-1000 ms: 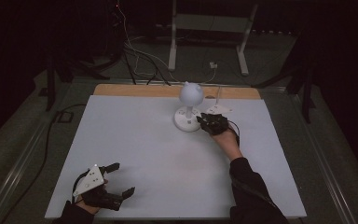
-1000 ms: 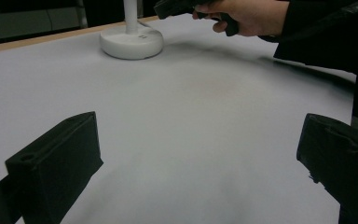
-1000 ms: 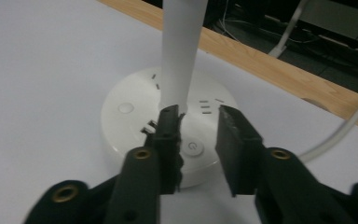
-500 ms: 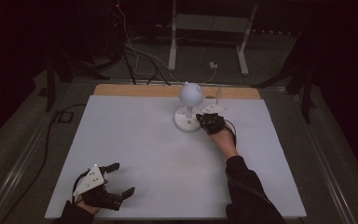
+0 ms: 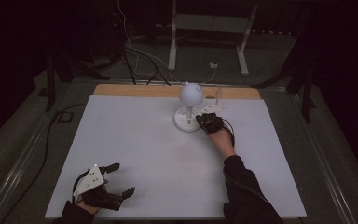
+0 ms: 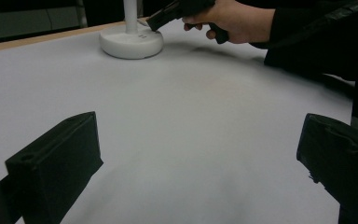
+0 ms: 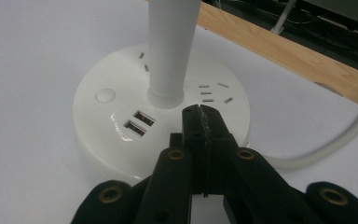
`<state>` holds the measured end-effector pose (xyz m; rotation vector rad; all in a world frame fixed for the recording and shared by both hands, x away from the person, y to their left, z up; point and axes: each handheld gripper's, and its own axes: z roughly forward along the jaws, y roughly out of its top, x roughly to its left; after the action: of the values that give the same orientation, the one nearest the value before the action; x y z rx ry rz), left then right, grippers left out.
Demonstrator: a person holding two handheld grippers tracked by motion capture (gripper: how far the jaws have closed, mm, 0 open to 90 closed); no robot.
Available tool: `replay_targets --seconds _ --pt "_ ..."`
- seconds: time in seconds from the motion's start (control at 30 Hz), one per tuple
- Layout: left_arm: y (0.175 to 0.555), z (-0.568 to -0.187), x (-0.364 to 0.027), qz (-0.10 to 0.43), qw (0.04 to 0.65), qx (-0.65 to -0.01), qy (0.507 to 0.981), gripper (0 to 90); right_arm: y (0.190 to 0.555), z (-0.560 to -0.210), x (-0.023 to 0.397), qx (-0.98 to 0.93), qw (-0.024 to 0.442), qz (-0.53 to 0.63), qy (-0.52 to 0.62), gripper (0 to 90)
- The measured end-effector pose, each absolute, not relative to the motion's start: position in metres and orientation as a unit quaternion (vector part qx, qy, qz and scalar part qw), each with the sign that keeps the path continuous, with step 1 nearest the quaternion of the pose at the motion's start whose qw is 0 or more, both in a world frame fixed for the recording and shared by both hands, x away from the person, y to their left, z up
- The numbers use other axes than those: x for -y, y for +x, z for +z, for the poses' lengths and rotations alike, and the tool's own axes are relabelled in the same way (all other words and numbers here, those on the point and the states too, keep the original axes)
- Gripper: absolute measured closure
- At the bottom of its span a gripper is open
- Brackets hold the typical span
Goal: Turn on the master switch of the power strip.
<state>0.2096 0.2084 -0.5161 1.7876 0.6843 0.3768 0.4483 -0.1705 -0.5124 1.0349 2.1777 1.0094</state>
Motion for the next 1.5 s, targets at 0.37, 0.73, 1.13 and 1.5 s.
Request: replay_targets --seconds 0.37,0.73,1.13,1.5 --pt "0.2095 -0.5161 -0.2080 0.159 0.560 -0.290 0.760 0.2 0.4494 -0.5114 0.1681 -0.809 0.265 0.362 0.379 90.0" --pt "0.2097 -0.5162 -0.2079 0.159 0.560 -0.290 0.760 0.2 0.4486 -0.5128 0.1657 -0.815 0.281 0.349 0.368 90.0" --pt "0.2099 -0.5162 -0.2079 0.158 0.561 -0.289 0.760 0.2 0.4475 -0.5147 0.1626 -0.817 0.293 0.340 0.361 90.0" --pt "0.2099 -0.5161 -0.2080 0.158 0.561 -0.289 0.759 0.2 0.4486 -0.5144 0.1611 -0.821 0.290 0.331 0.363 90.0"
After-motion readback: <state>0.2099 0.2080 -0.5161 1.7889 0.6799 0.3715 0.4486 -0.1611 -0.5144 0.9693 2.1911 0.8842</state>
